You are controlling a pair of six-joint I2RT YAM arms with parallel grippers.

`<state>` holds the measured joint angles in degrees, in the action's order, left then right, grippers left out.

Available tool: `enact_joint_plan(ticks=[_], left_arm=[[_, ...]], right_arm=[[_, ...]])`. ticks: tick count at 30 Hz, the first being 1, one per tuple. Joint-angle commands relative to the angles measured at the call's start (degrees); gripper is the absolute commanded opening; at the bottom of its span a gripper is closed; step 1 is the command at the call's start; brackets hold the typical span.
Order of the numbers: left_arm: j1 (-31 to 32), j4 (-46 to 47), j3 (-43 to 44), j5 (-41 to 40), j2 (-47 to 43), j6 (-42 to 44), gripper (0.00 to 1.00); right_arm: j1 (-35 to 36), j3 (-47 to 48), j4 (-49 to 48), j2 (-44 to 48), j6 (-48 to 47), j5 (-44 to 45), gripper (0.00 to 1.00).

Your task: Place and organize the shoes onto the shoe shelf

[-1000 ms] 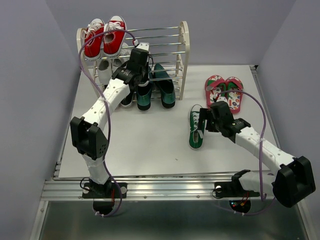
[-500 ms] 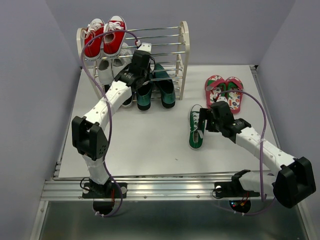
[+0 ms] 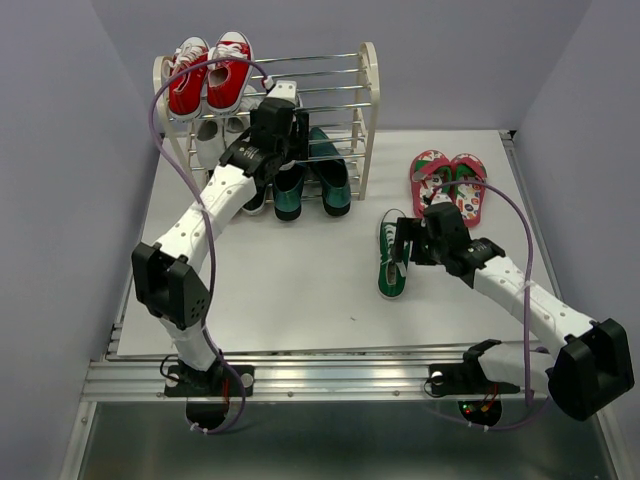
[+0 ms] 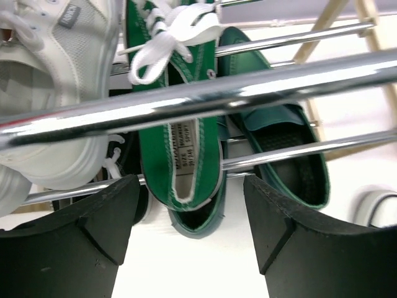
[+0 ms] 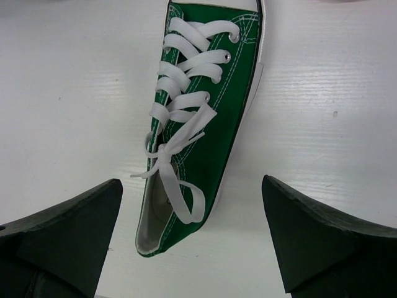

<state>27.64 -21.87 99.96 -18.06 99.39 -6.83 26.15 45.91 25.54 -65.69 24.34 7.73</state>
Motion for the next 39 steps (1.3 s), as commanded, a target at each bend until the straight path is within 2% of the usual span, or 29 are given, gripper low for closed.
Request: enact_joint_plan(ticks=[1,2,3,8,9,12,14,16,18,21,25,30,36,38,39], left_arm=[[1.9,0.8,0.6,3.4,-6.3,-2.7,0.8],[2.2,0.8,0.0,3.3,-6.9,-3.6,0.83],[2.8,0.5,-1.4,2.8,-8.3,-4.6,0.92],[5.1,0.6,-10.6,2.1,-14.7,-11.5,0.92],[6.4,1.5,-15.1,1.4,-17.8,-12.8,0.93],[8.9,2.5,-21.7,1.3,-22.6,-15.7,0.93],[10.9,1.9,-29.7,-0.8,-29.2,-17.7,0.93],[11.4,1.6,-33.9,0.3,-32.6,-20.3,0.94],[11.5,0.9,-39.4,0.4,-37.5,-21.8,0.94],[11.6,-1.7,-44.3,-2.0,-42.9,-25.1,0.97],[11.5,-3.6,-48.5,-3.6,-46.7,-28.2,0.98],[11.5,-5.8,-50.0,-6.0,-48.0,-29.5,0.99],[11.5,-5.5,-50.1,-5.8,-48.9,-29.2,0.99],[11.5,-5.2,-50.4,-5.7,-49.2,-29.2,0.99],[11.5,-5.1,-50.6,-5.8,-49.5,-29.2,0.99]], right_arm=[[-0.5,0.8,0.1,1.7,-0.3,-1.8,1.0],[-0.5,0.8,0.4,1.9,-0.3,-1.8,1.0],[-0.5,0.8,0.6,2.0,0.0,-2.3,1.0],[-0.5,1.0,3.8,1.4,0.8,-3.0,1.0],[-0.5,0.7,4.2,1.2,1.2,-2.5,1.0],[-0.5,0.0,4.4,0.9,1.5,-2.9,1.0],[-0.5,0.0,5.0,0.5,1.4,-5.2,1.0],[-0.5,-0.2,5.3,0.3,2.2,-7.0,1.0],[1.7,-0.9,4.8,0.0,3.4,-9.2,1.0],[9.1,-0.8,5.4,-0.6,6.7,-3.2,1.0],[11.3,-0.6,6.8,-3.2,10.9,5.4,1.0],[12.6,-0.9,6.2,-5.9,12.9,6.1,0.98],[13.7,-1.2,4.7,-8.8,14.5,6.8,0.84],[13.7,-1.1,4.9,-9.2,14.9,8.0,0.82],[14.2,-0.9,5.0,-9.5,14.9,8.4,0.77]])
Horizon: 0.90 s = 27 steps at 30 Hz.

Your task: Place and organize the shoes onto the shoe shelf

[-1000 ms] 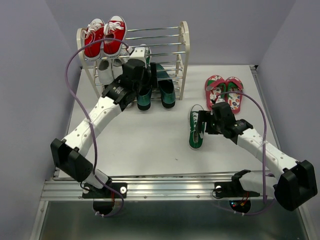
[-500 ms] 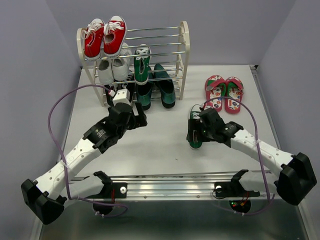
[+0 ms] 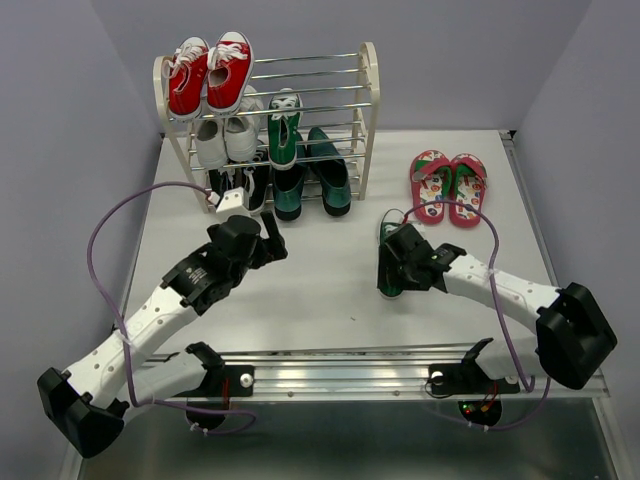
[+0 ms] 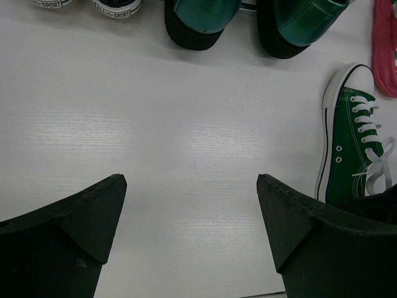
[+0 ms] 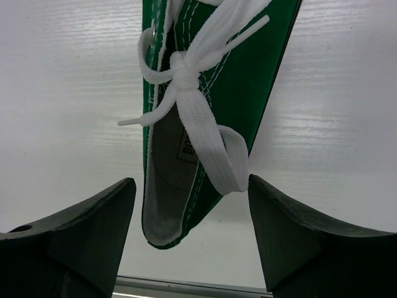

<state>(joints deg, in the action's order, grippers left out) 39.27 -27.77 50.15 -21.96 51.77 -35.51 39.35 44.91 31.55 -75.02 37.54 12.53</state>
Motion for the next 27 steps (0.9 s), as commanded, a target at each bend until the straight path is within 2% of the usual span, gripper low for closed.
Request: enact_joint_plan(ticks=[1,2,3,6,9,18,27], left_arm=[[-0.2,0.8,-0.9,-1.8,-2.0,-0.8,0.99],[-0.2,0.8,-1.0,-1.8,-2.1,-0.9,0.99],[-0.2,0.7,-1.1,-1.9,-2.5,-1.0,0.99],[-0.2,0.6,-1.3,-2.3,-3.2,-1.3,0.99],[-0.2,0.7,-1.5,-2.6,-3.6,-1.7,0.99],[-0.2,0.5,-1.5,-3.3,-3.9,-1.8,0.99],[-0.2,0.2,-1.2,-5.2,-4.5,-2.6,0.99]], right_arm=[[1.0,0.3,-0.2,-0.7,2.2,4.7,0.74],[1.0,0.4,0.3,-1.1,2.3,5.1,0.68],[1.7,0.9,0.7,-1.5,2.7,5.7,0.5],[1.7,1.3,1.7,-1.6,3.2,8.1,0.16],[2.2,2.6,2.5,-0.7,2.5,10.0,0.02],[2.7,9.2,2.9,9.3,-11.5,6.6,0.01],[3.3,16.5,3.2,16.3,-22.1,-7.9,0.01]])
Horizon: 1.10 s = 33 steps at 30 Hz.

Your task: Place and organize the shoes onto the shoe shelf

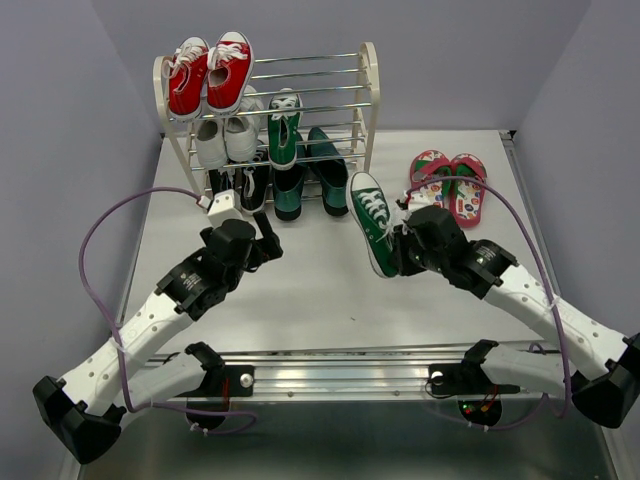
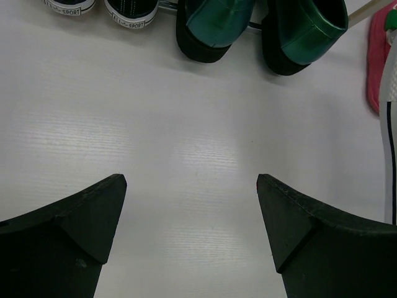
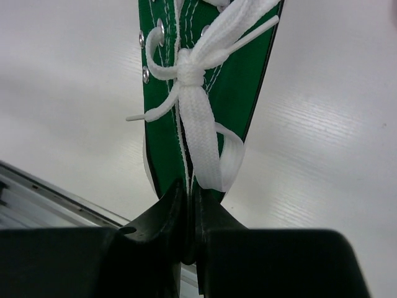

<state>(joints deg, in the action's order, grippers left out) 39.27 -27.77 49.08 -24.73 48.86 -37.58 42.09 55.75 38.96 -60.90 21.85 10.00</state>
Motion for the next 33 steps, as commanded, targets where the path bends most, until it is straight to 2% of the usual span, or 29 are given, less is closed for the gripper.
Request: enact_joint_plan(ticks=[1,4,10,14,26,33], left_arm=[[-0.2,0.1,-0.1,-2.5,-1.6,-0.5,0.99],[-0.2,0.2,0.0,-2.6,-1.6,-0.4,0.99],[-0.2,0.0,-0.1,-2.6,-1.6,-0.6,0.99],[-0.2,0.0,-0.4,-2.4,-1.6,-0.7,0.99],[-0.2,0.3,-0.9,-1.9,-1.8,-1.2,0.99],[-0.1,1.0,-1.3,-1.3,-2.8,-1.0,0.99]], right_arm=[[0.5,6.4,-4.1,2.0,-6.6,-6.4,0.01],[0.5,9.0,-6.1,0.8,-7.5,-11.5,0.01],[0.5,15.5,-9.1,-5.7,-7.2,-10.3,0.01],[0.5,23.2,-10.0,-14.1,-5.5,-1.9,0.01],[0.5,43.9,-12.0,-32.3,-2.9,12.3,0.01],[0.5,54.3,-11.5,-40.6,-4.4,15.7,0.01]])
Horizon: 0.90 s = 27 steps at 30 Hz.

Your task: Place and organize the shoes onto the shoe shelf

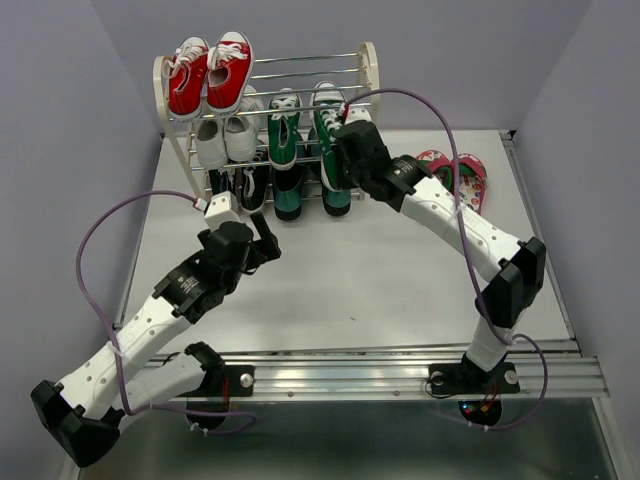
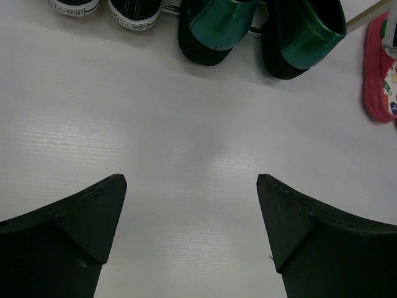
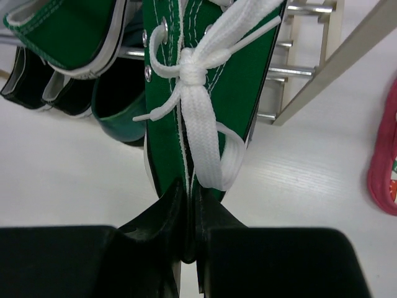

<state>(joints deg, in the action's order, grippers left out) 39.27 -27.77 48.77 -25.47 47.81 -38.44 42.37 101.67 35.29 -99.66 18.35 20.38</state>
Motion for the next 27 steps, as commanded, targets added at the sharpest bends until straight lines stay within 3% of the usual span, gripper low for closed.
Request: enact_joint_plan(ticks=[1,18,27], left_arm=[[-0.2,1.2,-1.1,-0.4,-2.2,-0.2,0.99],[-0.1,1.6,-2.0,0.3,-4.2,-0.6,0.99],[-0.1,1.9,-2.3,0.6,-3.9,-0.5,0.99]], right_arm=[[0.3,9.7,-7.5,-3.8,-1.6,5.5,0.01],[0.3,25.5,-5.1,-16.2,-3.9,8.5,0.01],[0.3,28.0,-5.1,-19.4,-4.4,10.9,0.01]])
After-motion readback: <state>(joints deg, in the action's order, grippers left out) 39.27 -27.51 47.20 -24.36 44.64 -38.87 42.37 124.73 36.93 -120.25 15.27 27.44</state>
